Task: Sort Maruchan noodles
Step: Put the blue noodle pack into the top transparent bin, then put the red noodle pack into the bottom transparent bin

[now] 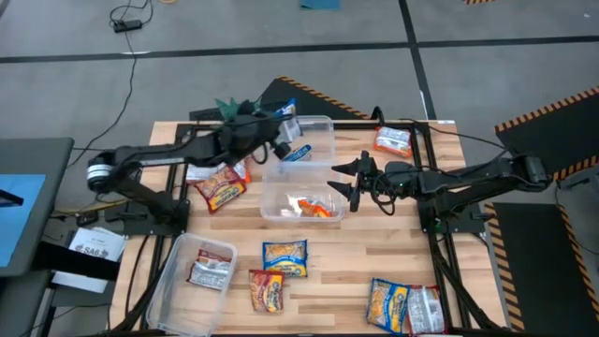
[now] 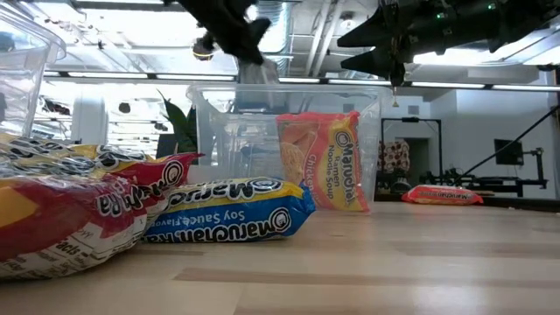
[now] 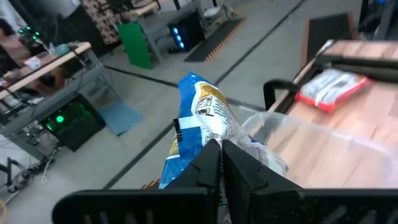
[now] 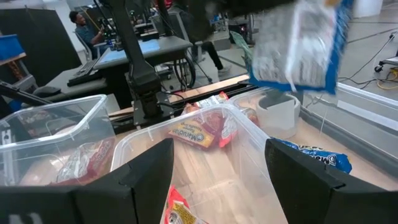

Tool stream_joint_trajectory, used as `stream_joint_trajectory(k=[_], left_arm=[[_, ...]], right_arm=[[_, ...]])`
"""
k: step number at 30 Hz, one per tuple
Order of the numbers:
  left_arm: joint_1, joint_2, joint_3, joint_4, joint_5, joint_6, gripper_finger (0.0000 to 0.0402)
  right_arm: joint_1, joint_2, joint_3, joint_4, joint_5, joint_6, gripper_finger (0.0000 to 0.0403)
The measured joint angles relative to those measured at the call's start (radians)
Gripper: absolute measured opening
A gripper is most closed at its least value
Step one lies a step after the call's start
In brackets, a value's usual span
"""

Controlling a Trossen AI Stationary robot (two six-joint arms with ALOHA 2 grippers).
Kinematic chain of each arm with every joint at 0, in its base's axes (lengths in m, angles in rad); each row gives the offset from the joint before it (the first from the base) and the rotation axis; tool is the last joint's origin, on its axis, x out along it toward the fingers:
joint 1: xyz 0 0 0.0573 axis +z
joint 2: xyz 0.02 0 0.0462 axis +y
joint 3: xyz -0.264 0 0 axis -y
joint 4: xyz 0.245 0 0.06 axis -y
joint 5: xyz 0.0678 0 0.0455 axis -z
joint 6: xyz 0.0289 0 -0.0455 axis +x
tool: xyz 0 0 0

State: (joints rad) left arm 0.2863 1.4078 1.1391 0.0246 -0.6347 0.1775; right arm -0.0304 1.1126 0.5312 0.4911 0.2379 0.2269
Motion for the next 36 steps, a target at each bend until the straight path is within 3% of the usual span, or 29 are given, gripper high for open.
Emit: stream_joint_trajectory(k=[6,13,18,22,27,36], left_arm=[[0.039,0.096,0.055,-0.013,0.0,-0.006,0.0016],[0.039,0.116,0.145,-0.078,-0.007,0.001,0.0102],[0.015,0.103,0.258,-0.298,-0.024,-0.043,0.0161],[-0.007,0.067,0.272,-0.488,0.055,-0.136,0.0177],[-0.052,-0.049,0.111,-0.484,0.107,-0.211,0.0178],[-0.146,-0.441,-0.441,-0.085,0.269,-0.271,0.0178]], right_arm=[[0.0,0.0,0.0,-0.002,0.0,-0.002,0.0276],[-0.005,0.0,0.0,-0.004,0.0,-0.015,0.0276],[-0.005,0.0,0.0,-0.008,0.0,-0.018,0.0276],[-0.005,0.0,0.0,-0.02,0.0,-0.018,0.0276],[-0.003,0.0,0.0,-0.022,0.0,-0.018,0.0276],[-0.005,0.0,0.0,-0.037,0.0,-0.017,0.0276]])
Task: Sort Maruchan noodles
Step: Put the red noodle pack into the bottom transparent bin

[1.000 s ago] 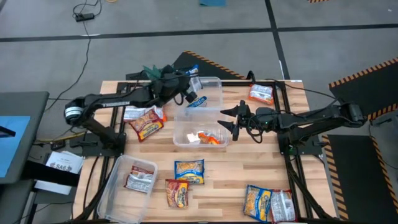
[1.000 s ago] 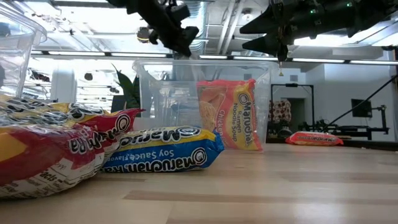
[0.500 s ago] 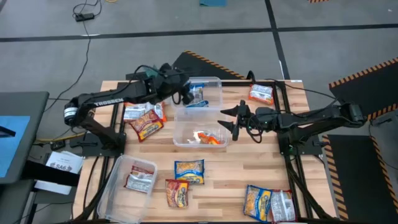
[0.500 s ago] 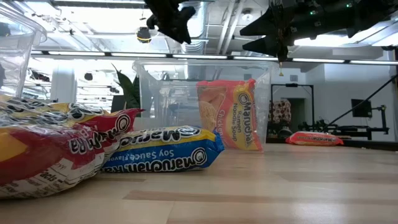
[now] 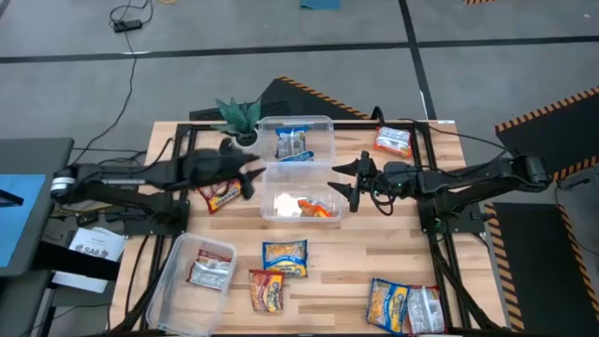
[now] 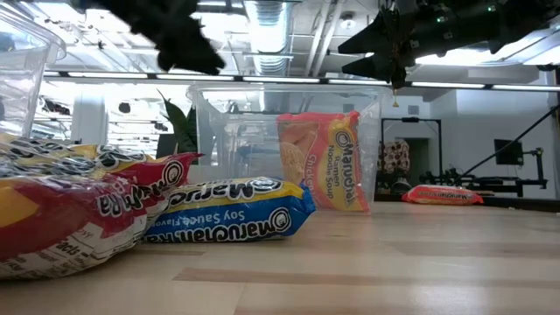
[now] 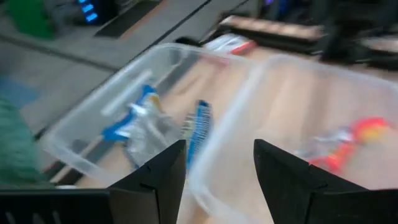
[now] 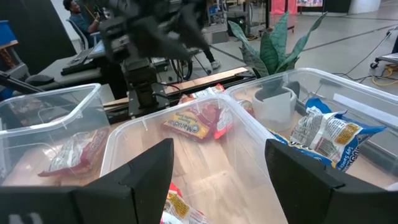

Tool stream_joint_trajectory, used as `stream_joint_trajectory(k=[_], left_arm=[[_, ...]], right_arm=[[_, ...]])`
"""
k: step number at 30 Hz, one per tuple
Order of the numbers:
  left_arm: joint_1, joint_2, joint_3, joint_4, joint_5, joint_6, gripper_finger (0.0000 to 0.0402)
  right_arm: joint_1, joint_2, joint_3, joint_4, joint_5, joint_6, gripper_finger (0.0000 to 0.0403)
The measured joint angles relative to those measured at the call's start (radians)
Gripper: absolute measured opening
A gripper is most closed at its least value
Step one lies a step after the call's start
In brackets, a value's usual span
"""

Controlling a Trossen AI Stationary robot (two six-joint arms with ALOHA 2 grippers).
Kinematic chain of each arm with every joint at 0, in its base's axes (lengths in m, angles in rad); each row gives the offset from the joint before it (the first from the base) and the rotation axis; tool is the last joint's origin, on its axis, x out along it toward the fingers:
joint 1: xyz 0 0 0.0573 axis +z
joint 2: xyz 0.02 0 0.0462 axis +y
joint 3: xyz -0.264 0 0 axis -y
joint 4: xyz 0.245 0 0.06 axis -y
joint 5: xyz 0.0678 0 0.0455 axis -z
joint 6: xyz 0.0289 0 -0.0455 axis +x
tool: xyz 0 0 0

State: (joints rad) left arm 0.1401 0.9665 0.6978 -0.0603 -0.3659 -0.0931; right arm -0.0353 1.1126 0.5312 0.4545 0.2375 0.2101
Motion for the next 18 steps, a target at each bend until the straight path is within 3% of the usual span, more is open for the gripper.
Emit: stream_joint_trajectory(k=[3,8,11,14,18], left_arm=[[-0.01,-0.12,-0.113,-0.023,0.014,0.0,0.0178],[0.004,-0.257,-0.14,-0.347,-0.02,-0.059,0.0178],[0.03,-0.279,-0.126,-0.517,-0.039,-0.175,0.0178],[0.06,-0.278,-0.124,-0.66,0.009,-0.281,0.0178],[0.089,-0.243,-0.125,-0.752,-0.011,-0.382,0.0178]], right_arm=[[0.0,0.0,0.0,0.0,0.0,0.002,0.0276],[0.0,0.0,0.0,0.002,0.0,0.003,0.0276],[0.0,0.0,0.0,0.002,0.0,0.008,0.0276],[0.0,0.0,0.0,0.002,0.0,0.009,0.0276],[0.0,0.0,0.0,-0.001,0.0,0.009,0.0276]])
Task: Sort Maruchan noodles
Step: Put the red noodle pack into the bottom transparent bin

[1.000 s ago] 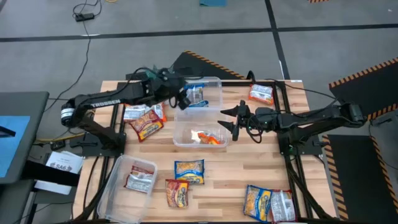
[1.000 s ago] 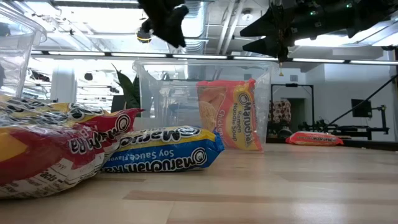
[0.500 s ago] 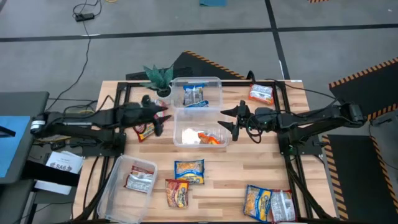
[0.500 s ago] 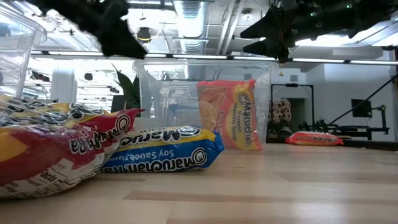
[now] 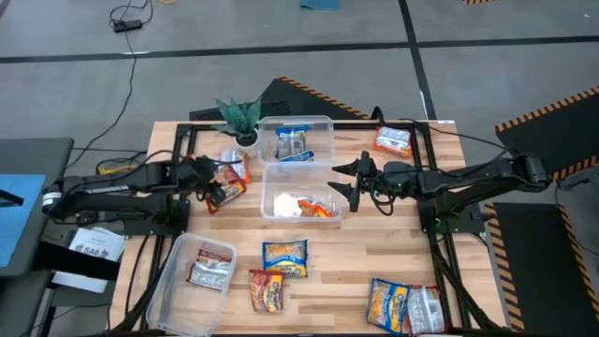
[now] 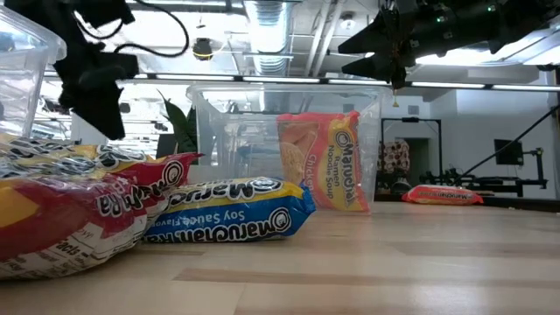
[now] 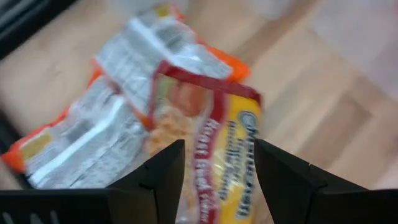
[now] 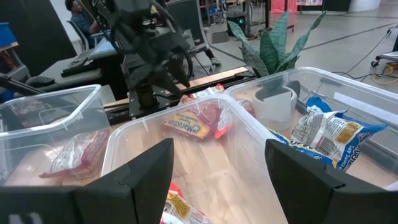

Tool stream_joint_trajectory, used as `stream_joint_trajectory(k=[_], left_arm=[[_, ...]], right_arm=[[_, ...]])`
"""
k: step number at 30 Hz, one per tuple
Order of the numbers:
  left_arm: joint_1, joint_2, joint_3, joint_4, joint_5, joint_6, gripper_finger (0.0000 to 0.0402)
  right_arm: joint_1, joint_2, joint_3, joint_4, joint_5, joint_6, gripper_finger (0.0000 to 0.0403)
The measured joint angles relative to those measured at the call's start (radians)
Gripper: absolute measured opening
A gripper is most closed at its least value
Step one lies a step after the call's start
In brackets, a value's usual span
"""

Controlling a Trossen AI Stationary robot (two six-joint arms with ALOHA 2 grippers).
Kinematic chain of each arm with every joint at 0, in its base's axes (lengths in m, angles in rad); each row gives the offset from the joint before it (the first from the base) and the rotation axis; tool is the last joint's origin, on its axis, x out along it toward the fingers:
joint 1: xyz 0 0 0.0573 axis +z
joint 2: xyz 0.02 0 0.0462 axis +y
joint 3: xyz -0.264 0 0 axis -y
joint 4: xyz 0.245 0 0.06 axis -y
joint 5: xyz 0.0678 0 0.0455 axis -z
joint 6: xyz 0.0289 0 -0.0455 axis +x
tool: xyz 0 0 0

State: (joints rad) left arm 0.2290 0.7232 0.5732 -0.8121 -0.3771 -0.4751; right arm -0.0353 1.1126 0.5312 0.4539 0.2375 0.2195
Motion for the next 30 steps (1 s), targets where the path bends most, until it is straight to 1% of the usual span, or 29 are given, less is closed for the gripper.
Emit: stream_joint_trajectory(k=[2,7,10,13,18,22,27,29,30], left_arm=[[0.014,0.018,0.0,0.01,-0.033,-0.011,0.0178],[0.067,0.113,0.0,0.007,-0.023,-0.102,0.0178],[0.094,0.193,0.0,0.006,0.0,-0.106,0.0178],[0.11,0.269,0.0,0.009,-0.005,-0.1,0.0178],[0.114,0.36,0.0,0.024,0.0,-0.092,0.0178],[0.114,0.404,0.0,0.027,0.007,-0.084,0.0178],[0.114,0.424,0.001,0.027,0.005,-0.083,0.0176],[0.114,0.424,0.001,0.026,0.003,-0.079,0.0165],[0.114,0.424,0.001,0.025,0.002,-0.079,0.0153]], right_arm=[[0.0,0.0,0.0,0.0,0.0,0.0,0.0276],[0.0,0.0,0.0,-0.004,0.0,0.0,0.0276],[0.0,0.0,0.0,-0.004,0.0,0.0,0.0276],[0.0,0.0,0.0,-0.004,0.0,0.0,0.0276],[0.0,0.0,0.0,-0.004,0.0,0.0,0.0276],[0.0,0.0,0.0,-0.004,0.0,0.0,0.0276],[0.0,0.0,0.0,-0.005,0.0,0.0,0.0276],[0.0,0.0,0.0,-0.004,0.0,0.0,0.0276],[0.0,0.0,0.0,-0.005,0.0,0.0,0.0276]])
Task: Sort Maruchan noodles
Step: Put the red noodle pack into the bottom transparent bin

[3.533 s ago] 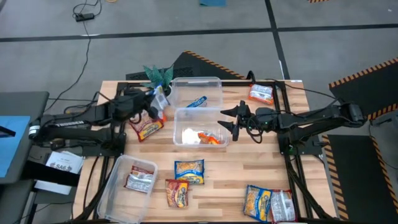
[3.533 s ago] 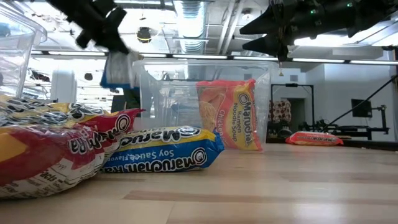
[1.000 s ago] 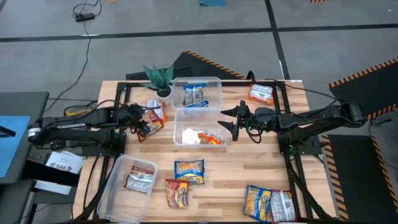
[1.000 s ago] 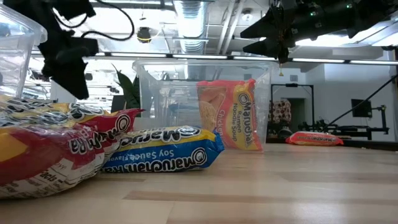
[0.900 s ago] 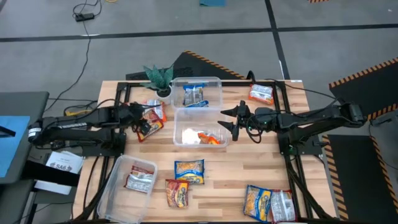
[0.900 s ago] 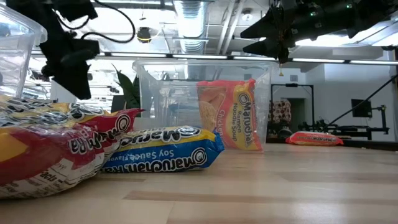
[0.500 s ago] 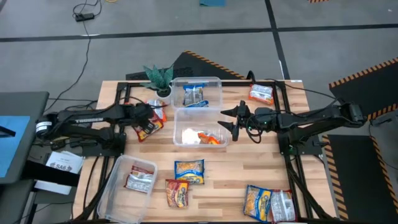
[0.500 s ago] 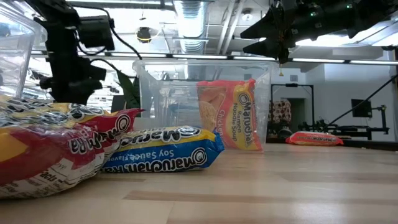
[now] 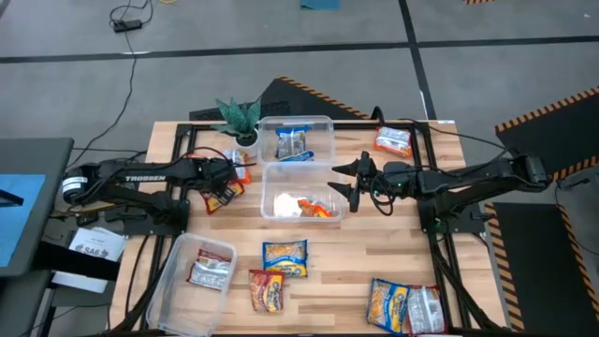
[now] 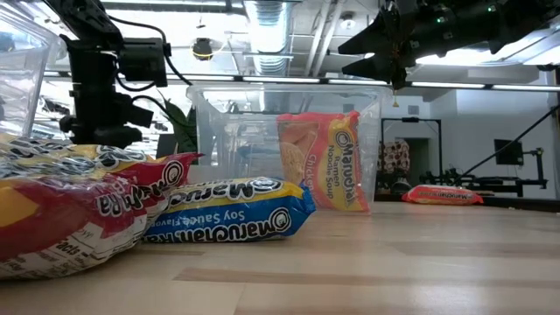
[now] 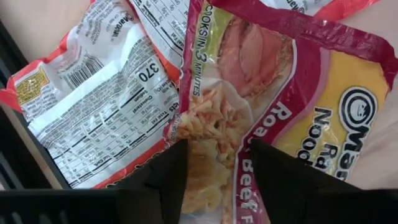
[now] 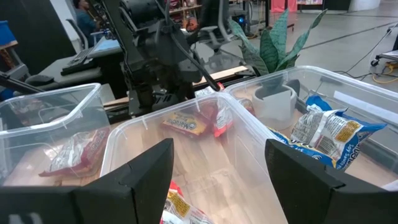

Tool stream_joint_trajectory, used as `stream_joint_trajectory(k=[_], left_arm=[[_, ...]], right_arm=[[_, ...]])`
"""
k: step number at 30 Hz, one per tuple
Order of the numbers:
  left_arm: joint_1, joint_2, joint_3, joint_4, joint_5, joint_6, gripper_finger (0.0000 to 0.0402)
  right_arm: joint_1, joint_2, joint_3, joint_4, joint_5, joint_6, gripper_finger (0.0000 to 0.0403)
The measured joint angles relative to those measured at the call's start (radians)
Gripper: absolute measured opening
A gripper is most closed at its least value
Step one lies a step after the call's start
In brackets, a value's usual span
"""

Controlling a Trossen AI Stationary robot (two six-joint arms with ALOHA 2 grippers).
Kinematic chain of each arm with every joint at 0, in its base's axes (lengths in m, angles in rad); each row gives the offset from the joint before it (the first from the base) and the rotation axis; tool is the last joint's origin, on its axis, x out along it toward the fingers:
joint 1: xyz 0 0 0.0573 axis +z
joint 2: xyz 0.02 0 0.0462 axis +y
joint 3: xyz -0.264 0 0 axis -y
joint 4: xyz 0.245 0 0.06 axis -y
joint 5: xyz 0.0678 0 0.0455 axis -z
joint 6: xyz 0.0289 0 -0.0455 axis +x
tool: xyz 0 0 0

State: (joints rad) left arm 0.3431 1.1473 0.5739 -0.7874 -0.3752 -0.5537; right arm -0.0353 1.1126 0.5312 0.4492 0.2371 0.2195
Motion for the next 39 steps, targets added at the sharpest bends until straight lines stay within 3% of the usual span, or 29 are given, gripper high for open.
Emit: stream_joint_trajectory(k=[6,10,17,23,30,35,39], left_arm=[[0.0,0.0,0.0,-0.01,-0.035,0.048,0.0018],[-0.002,0.0,0.012,-0.014,-0.052,0.064,0.0002],[-0.036,-0.045,0.128,-0.02,-0.06,0.123,0.0],[-0.06,-0.083,0.242,-0.133,-0.115,0.126,0.0],[-0.06,-0.061,0.211,-0.083,-0.047,0.162,0.0003],[-0.028,-0.017,0.163,-0.002,0.022,0.169,0.0037],[0.004,0.029,0.161,0.034,-0.006,0.17,0.0087]], right_arm=[[0.0,0.0,0.0,0.0,0.0,0.0,0.0276],[0.0,0.0,0.0,0.0,0.0,0.0,0.0276],[0.0,0.0,0.0,0.0,0.0,0.0,0.0276],[0.0,0.0,0.0,0.0,0.0,0.0,0.0276],[0.0,0.0,0.0,0.0,0.0,0.0,0.0276],[0.0,0.0,0.0,0.0,0.0,0.0,0.0276],[0.0,0.0,0.0,-0.001,0.0,0.0,0.0276]])
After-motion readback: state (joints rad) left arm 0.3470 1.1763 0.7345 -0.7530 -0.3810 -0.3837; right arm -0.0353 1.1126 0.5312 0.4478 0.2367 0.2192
